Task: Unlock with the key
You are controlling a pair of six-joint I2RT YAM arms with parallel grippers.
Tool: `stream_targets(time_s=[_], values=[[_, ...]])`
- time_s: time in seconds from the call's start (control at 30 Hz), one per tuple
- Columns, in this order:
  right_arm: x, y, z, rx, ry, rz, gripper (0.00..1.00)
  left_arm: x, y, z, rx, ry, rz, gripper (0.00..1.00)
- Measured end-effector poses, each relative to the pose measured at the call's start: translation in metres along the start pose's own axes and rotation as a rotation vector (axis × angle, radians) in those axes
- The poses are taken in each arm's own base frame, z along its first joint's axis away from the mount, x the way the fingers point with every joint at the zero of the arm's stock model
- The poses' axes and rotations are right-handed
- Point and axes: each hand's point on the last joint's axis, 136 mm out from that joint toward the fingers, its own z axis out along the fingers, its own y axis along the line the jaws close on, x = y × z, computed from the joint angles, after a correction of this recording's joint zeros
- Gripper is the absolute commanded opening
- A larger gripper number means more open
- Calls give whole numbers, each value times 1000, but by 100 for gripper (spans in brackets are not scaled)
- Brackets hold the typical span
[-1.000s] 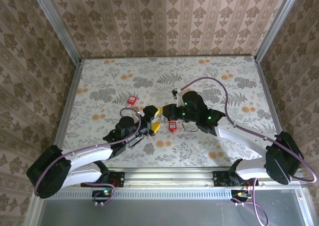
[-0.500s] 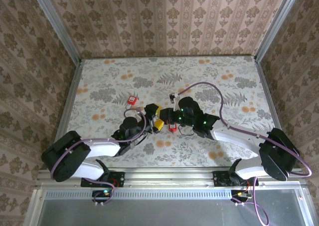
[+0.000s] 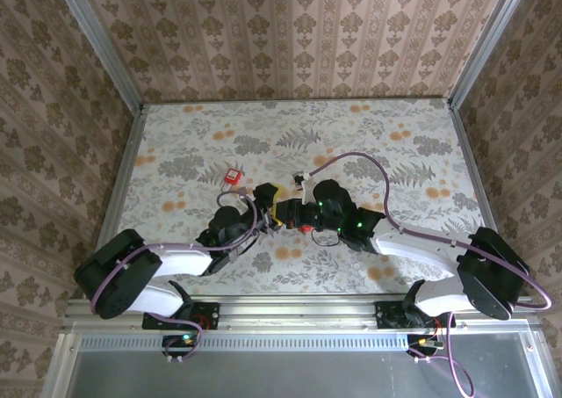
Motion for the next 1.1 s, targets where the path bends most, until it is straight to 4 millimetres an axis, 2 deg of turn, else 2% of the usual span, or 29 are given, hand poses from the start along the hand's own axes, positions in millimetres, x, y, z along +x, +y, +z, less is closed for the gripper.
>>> stream_targets(time_s=[0.2,0.6,0.7,0.87,1.1], values=[[-3,6,-7,-16,-13,-16,0,-2,-12,-5,20,-5,23,64],[1,1,-8,1,0,-51,0,-6,-30,-25,21,-32,74,55],[1,-4,-7,13,4,-48,0,-5,-32,-28,21,-30,85,50],[0,-12,-5,34,6,-47,0,-7,-29,-29,3,-37,91,47],[0,-20,-6,54,14,-50,0,-8,-28,-30,-1,-38,105,36]])
